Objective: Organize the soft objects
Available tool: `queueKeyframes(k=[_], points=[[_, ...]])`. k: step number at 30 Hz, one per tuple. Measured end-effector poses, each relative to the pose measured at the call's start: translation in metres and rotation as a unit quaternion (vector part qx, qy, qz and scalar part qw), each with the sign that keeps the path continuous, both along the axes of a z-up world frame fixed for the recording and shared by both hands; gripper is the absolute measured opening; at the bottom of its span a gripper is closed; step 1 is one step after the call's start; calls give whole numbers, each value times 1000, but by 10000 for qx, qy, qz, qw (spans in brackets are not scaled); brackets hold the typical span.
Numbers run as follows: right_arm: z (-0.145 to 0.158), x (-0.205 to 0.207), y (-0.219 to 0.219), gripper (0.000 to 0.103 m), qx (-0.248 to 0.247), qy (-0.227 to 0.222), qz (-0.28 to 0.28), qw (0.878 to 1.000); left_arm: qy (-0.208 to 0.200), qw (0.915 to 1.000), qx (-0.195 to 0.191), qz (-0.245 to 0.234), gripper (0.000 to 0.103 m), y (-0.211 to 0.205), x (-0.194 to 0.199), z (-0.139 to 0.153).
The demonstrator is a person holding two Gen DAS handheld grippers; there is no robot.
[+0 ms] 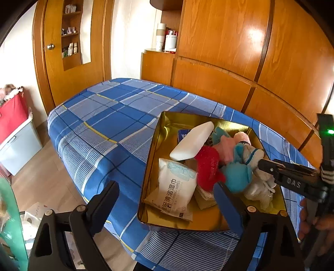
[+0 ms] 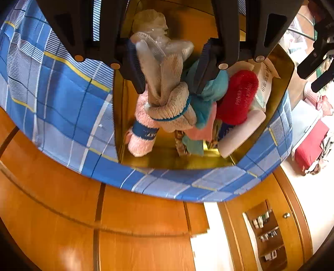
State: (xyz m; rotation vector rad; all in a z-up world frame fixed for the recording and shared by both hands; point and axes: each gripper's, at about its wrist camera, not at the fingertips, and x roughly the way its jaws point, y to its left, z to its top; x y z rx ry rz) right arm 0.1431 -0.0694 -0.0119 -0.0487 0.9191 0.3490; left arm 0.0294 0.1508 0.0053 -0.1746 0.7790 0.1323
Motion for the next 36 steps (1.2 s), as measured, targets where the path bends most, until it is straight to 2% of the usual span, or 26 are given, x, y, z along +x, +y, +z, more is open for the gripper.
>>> queueKeyframes(k=[8,18,20,25,36], points=[[15,-41,-7,48,-111,-647,-166,9977,-245,9995,193,-62,102,-16,-14,14],[12,-93,-15,48,-155,-1053,-553,9928,-340,9984,459,-37,103,-33,-32,19],[12,-97,-16,48,-157,-1089,-557,9924,-417,9984,377,-46,103,-34,-36,21],[15,-102,-16,48,-131,-1169,-570,9914,-524,9971,540,75,102,-38,-40,27],[16,-106,-13,48,-123,-1181,-534,9915,-537,9967,579,163,103,-37,-43,29]])
